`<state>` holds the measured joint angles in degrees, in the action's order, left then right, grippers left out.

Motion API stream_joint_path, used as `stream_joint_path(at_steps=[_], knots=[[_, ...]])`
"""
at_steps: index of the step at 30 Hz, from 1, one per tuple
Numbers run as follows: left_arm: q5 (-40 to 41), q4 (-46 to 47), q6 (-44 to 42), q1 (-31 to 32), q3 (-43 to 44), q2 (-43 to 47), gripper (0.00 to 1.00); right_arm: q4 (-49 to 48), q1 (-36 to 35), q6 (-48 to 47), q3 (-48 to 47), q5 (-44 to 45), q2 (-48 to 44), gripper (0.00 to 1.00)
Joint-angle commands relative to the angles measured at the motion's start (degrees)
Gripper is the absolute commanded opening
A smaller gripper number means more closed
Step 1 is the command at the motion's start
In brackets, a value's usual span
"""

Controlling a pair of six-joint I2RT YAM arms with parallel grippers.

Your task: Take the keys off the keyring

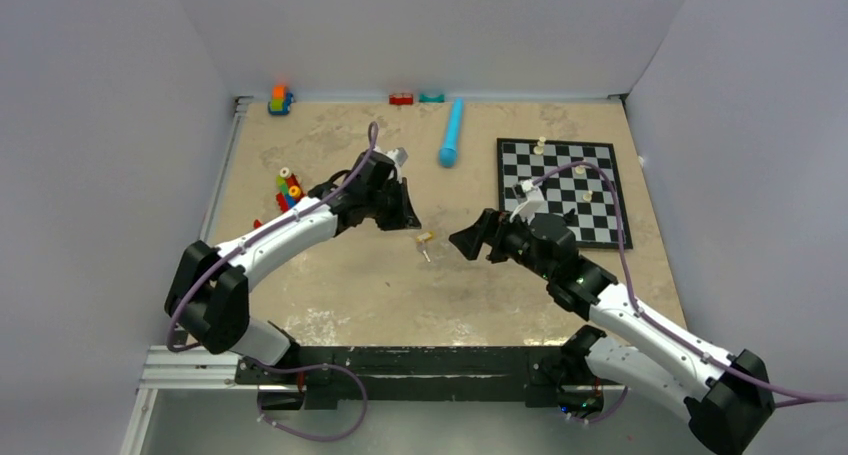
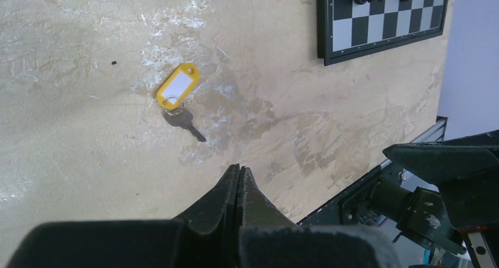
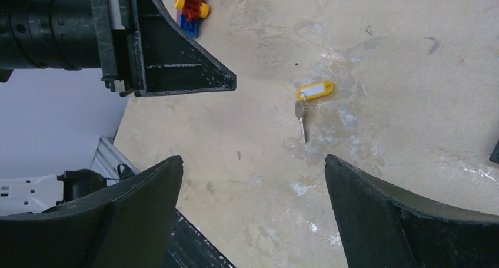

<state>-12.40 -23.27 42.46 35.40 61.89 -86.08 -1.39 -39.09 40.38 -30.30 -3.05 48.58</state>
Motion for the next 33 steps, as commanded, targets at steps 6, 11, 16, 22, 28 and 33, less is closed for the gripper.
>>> stream_joint_path(at_steps=[6, 11, 16, 22, 28, 33], knots=[[4.4, -3.4, -2.0, 0.3, 0.3, -1.2, 0.20, 2.3, -0.2, 1.0, -2.5, 1.7, 1.9, 0.95], [11.2, -7.2, -1.2, 0.6, 3.4, -4.6, 0.76, 1.9, -0.2, 2.2, -1.8, 1.7, 3.0, 0.94], [16.5, -11.8, 0.1, 2.8, 9.7, -10.9, 0.80, 3.5, -0.2, 2.0, -2.8, 2.0, 3.1, 0.94], [24.0, -17.1, 1.1, 6.4, 15.8, -16.4, 0.69, 5.0, -0.2, 1.5, -2.3, 3.0, 1.0, 0.94], [29.0, -24.1, 2.8, 9.2, 21.8, -22.9, 0.61, 5.3, -0.2, 1.3, -2.3, 3.0, 0.8, 0.94], [30.6, -25.3, 2.8, 10.6, 24.4, -26.8, 0.60, 5.3, -0.2, 1.1, -2.2, 3.0, 0.3, 0.94]])
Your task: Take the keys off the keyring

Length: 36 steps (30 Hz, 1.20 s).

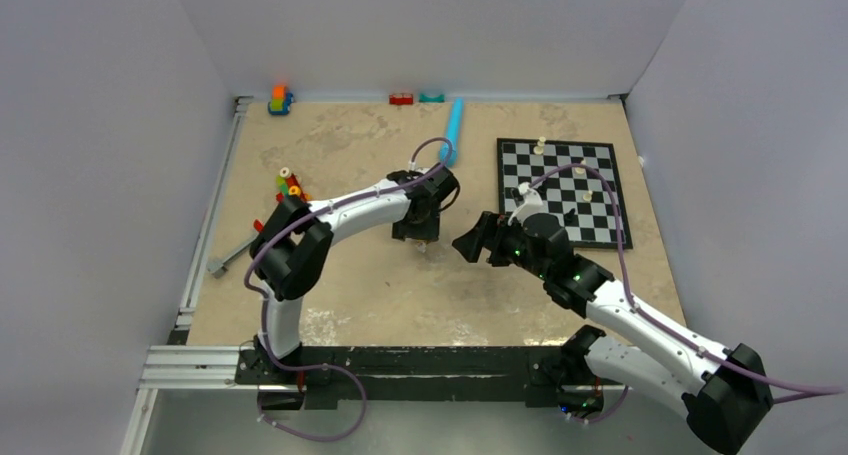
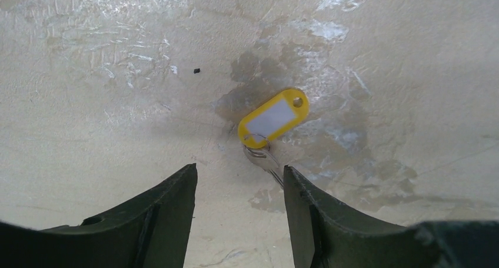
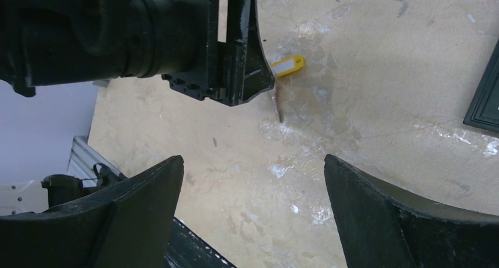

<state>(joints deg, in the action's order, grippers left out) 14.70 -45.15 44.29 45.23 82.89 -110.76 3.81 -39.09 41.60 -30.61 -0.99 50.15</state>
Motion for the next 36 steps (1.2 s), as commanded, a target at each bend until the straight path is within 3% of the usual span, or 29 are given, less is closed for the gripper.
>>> stream_joint_path(at_steps=[1, 12, 21, 26, 33, 36], knots=[[3.9, -4.0, 0.9, 1.0, 4.2, -2.9, 0.59, 0.1, -0.2, -0.1, -1.9, 0.8, -1.4, 0.94], [6.2, -6.7, 0.8, 2.9, 9.2, -8.4, 0.51, -0.3, -0.2, 0.1, -1.3, 0.7, -2.3, 0.94], [8.5, -7.9, 0.9, 3.7, 9.7, -7.6, 0.52, -0.6, -0.2, 0.0, -1.0, 0.6, -2.2, 0.94], [9.0, -8.4, 1.4, 3.7, 9.7, -8.9, 0.44, -0.7, -0.2, 0.0, -0.9, 0.7, -2.3, 0.94], [8.9, -8.5, 1.4, 4.1, 10.4, -10.1, 0.41, -0.8, -0.2, -0.1, -1.0, 0.5, -2.2, 0.94], [9.1, -8.6, 1.6, 4.0, 10.0, -9.9, 0.35, -0.7, -0.2, -0.1, -1.0, 0.6, -2.2, 0.94]])
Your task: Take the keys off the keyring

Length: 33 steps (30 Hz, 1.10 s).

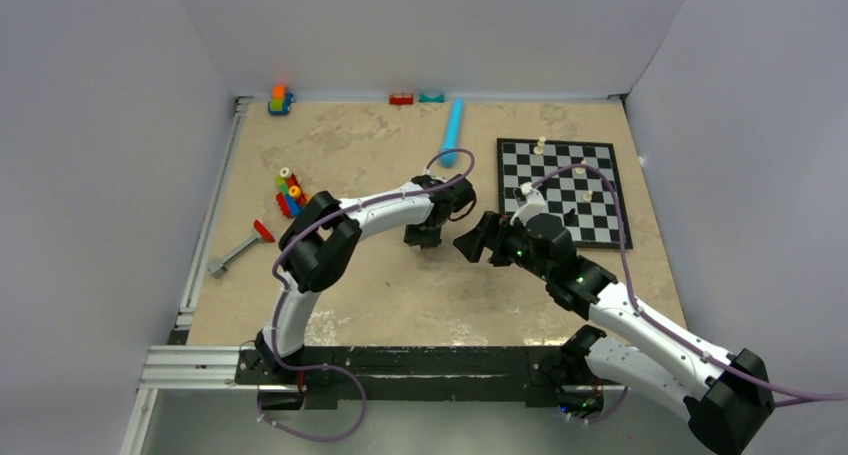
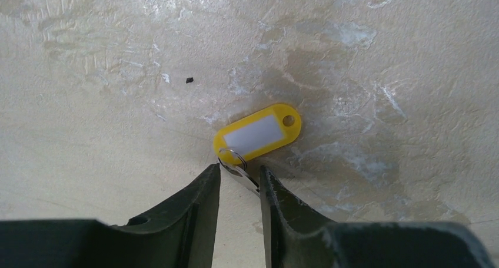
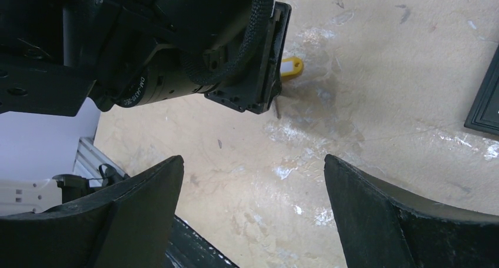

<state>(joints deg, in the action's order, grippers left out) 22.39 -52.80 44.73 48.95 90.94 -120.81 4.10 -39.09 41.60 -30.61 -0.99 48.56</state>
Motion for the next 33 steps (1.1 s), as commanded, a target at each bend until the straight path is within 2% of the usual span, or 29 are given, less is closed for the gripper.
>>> stream_joint_path(at_steps=[1, 21, 24, 27, 30, 33], knots=[[1.4, -0.9, 1.3, 0.3, 1.7, 0.4, 0.33, -1.0, -0.2, -0.1, -1.0, 0.6, -0.7, 0.94], [3.1, -2.5, 1.6, 0.3, -1.9, 7.5, 0.01, -1.4, -0.2, 0.1, -0.9, 0.0, -0.4, 0.94], [2.3, -2.5, 0.5, 0.3, -3.0, 10.1, 0.00, -1.0, -0.2, -0.1, -1.6, -0.2, -0.3, 0.94], [-1.4, 0.5, -2.2, 0.3, -5.6, 14.5, 0.00, 0.4, -0.2, -1.0, -3.1, -0.6, -0.4, 0.94], [-9.6, 6.0, -6.4, 0.1, -10.9, 21.5, 0.00, 2.7, -0.2, -2.5, -5.2, -1.2, -0.7, 0.94], [-17.2, 7.6, -9.7, -0.2, -12.5, 26.2, 0.00, 4.3, -0.2, -3.5, -6.7, -3.0, -1.9, 0.94]])
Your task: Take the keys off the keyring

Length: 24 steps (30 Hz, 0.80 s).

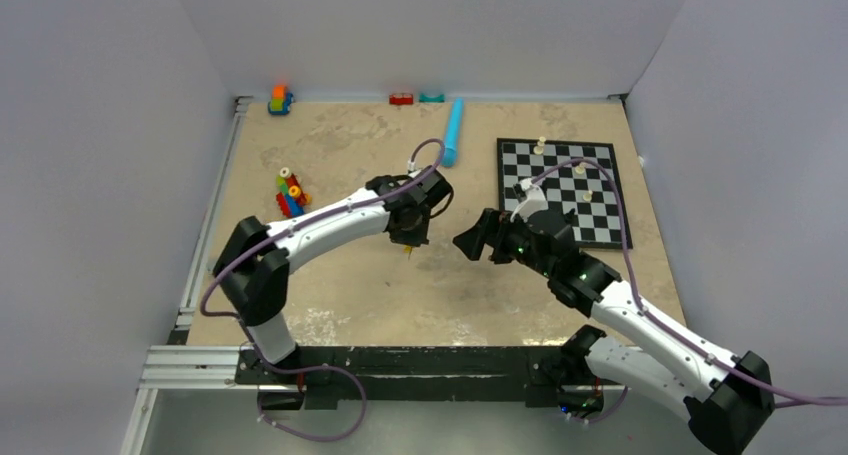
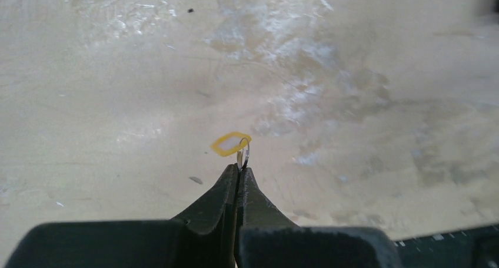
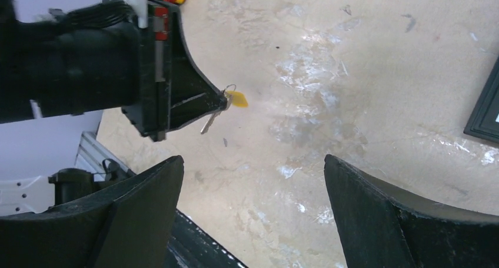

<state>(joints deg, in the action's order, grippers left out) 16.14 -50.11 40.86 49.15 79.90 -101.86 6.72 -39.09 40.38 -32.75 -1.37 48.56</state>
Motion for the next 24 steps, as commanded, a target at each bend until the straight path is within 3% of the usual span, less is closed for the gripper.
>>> stream_joint_path(at_steps=[1, 10, 17, 24], knots=[[-13.7, 5.0, -7.1, -0.5, -1.4, 8.3, 0.00, 1.8, -0.2, -2.7, -5.1, -3.2, -2.4, 0.94], [-39.6, 8.2, -12.6, -0.5, 0.4, 17.5, 0.00, 4.2, -0.2, -8.3, -11.1, -12.0, -6.7, 0.92], [-53.7, 14.2, -11.6, -0.6, -1.4, 25.2, 0.00, 6.2, -0.2, -10.5, -14.7, -17.5, -10.4, 0.81], [-62.6, 19.8, -7.3, -0.5, -2.6, 29.2, 0.00, 8.6, -0.2, -13.2, -17.5, -22.2, -12.4, 0.66]])
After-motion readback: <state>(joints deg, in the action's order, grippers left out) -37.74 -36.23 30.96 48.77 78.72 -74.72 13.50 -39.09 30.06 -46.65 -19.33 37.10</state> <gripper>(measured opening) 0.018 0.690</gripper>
